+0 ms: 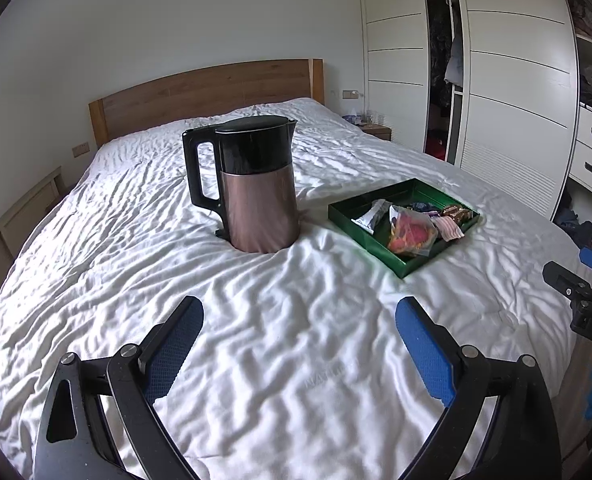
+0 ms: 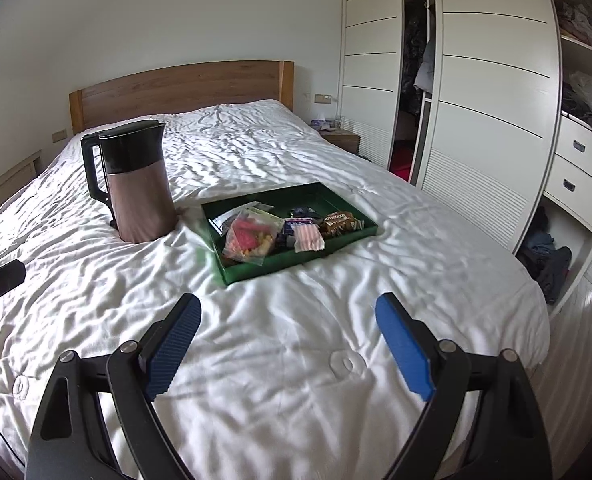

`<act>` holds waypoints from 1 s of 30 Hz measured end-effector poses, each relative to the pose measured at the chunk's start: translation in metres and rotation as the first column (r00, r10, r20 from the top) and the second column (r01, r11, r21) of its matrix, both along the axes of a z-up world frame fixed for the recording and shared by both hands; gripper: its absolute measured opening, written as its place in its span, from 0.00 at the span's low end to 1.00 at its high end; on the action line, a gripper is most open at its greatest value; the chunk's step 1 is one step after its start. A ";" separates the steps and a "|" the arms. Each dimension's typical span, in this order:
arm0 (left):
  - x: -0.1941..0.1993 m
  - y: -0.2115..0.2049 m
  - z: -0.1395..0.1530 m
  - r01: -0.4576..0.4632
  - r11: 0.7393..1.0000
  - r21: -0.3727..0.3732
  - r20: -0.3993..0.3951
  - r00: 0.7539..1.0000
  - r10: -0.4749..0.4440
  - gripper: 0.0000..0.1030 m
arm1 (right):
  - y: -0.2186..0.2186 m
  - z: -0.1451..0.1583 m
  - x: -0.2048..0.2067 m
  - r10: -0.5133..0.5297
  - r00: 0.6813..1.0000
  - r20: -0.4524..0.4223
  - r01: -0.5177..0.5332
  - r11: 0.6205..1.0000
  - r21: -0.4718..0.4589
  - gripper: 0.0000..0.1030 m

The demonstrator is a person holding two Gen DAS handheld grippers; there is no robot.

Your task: Organize snacks

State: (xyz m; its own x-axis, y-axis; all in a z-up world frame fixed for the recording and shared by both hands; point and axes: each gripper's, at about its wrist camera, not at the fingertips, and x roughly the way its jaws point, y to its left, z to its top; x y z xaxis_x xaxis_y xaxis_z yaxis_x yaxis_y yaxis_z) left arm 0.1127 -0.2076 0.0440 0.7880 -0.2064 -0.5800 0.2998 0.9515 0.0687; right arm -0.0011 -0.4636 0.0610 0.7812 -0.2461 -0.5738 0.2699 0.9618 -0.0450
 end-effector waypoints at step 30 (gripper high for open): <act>-0.022 0.004 -0.004 0.043 0.999 0.016 -0.007 0.999 -0.043 0.97 | -0.008 -0.009 -0.021 -0.027 1.000 -0.009 0.027 1.000 -0.001 1.00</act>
